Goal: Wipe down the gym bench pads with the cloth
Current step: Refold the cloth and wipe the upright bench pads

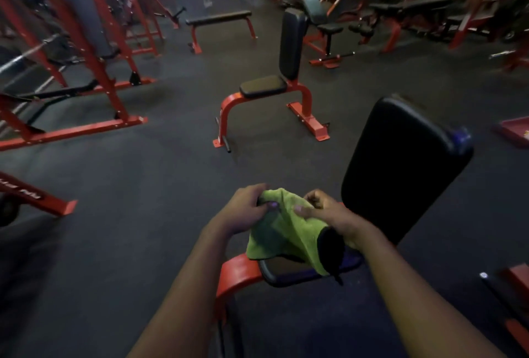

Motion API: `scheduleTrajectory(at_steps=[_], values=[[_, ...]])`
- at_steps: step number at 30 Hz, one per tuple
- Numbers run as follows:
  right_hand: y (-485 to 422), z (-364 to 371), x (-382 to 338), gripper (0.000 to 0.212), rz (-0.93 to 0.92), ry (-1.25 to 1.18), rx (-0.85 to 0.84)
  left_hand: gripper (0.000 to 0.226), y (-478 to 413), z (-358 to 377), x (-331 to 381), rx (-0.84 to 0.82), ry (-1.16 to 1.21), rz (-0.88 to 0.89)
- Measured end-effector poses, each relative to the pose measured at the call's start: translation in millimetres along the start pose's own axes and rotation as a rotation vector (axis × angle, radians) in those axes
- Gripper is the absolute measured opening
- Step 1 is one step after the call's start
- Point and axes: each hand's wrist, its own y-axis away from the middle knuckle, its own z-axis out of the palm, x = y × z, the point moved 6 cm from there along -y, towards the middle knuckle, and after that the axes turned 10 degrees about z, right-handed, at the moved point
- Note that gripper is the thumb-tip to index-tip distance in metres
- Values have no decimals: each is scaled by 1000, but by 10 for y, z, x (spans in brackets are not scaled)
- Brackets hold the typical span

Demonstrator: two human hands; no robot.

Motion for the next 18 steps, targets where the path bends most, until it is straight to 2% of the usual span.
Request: scheduleTrajectory(at_steps=[2, 4, 6, 9, 12, 14, 18], values=[[267, 91, -240, 72, 98, 100, -55, 20, 129, -414, 238, 8, -61, -65], [478, 234, -458, 67, 151, 163, -67, 16, 273, -789, 406, 18, -119, -112], [677, 483, -692, 63, 202, 98, -56, 13, 507, -1220, 534, 20, -151, -170], [788, 941, -900, 62, 248, -124, -79, 14, 828, -1775, 611, 69, -152, -213], [882, 1449, -1276, 56, 197, -226, -43, 13, 1300, -2377, 630, 112, -116, -243], [950, 1716, -1546, 56, 137, -226, 19, 13, 1609, -2725, 608, 131, -108, -247], [1070, 2327, -1938, 59, 128, -219, 37, 21, 2284, -3332, 439, 243, -142, -275]])
